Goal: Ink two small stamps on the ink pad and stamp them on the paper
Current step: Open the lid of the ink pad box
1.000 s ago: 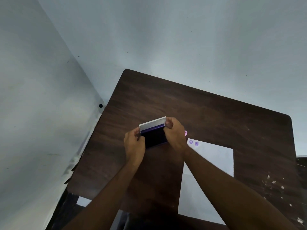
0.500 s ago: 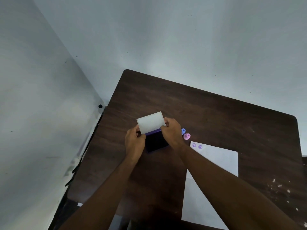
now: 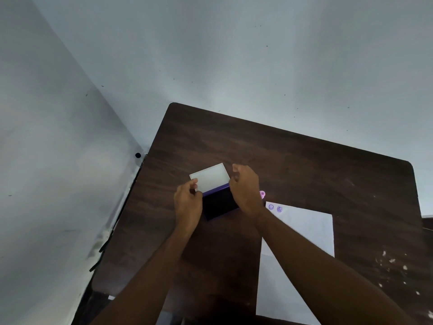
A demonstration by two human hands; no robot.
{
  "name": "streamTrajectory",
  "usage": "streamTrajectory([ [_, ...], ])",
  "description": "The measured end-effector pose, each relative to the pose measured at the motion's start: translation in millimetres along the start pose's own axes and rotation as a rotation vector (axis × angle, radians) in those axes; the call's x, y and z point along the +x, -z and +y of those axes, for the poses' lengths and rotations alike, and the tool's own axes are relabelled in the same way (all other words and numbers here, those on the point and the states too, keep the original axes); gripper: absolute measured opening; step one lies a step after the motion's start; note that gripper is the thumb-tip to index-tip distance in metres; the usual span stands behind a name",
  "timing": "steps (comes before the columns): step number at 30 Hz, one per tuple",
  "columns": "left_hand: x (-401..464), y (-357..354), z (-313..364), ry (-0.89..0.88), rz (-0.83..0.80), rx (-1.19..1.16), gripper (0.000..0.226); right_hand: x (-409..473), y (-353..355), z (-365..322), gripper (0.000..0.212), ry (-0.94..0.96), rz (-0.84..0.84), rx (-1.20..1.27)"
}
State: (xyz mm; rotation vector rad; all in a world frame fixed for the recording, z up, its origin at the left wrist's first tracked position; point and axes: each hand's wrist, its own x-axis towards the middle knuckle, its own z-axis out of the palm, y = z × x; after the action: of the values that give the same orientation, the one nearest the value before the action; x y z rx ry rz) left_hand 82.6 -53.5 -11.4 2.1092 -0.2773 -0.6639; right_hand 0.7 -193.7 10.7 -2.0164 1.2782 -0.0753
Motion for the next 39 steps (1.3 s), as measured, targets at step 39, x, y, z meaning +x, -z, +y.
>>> streamTrajectory([
  [39,-33.4,-56.7,41.3,-0.071,-0.312,-0.063,0.03,-26.1,41.8,62.9,0.015,-0.067,0.203,0.326],
])
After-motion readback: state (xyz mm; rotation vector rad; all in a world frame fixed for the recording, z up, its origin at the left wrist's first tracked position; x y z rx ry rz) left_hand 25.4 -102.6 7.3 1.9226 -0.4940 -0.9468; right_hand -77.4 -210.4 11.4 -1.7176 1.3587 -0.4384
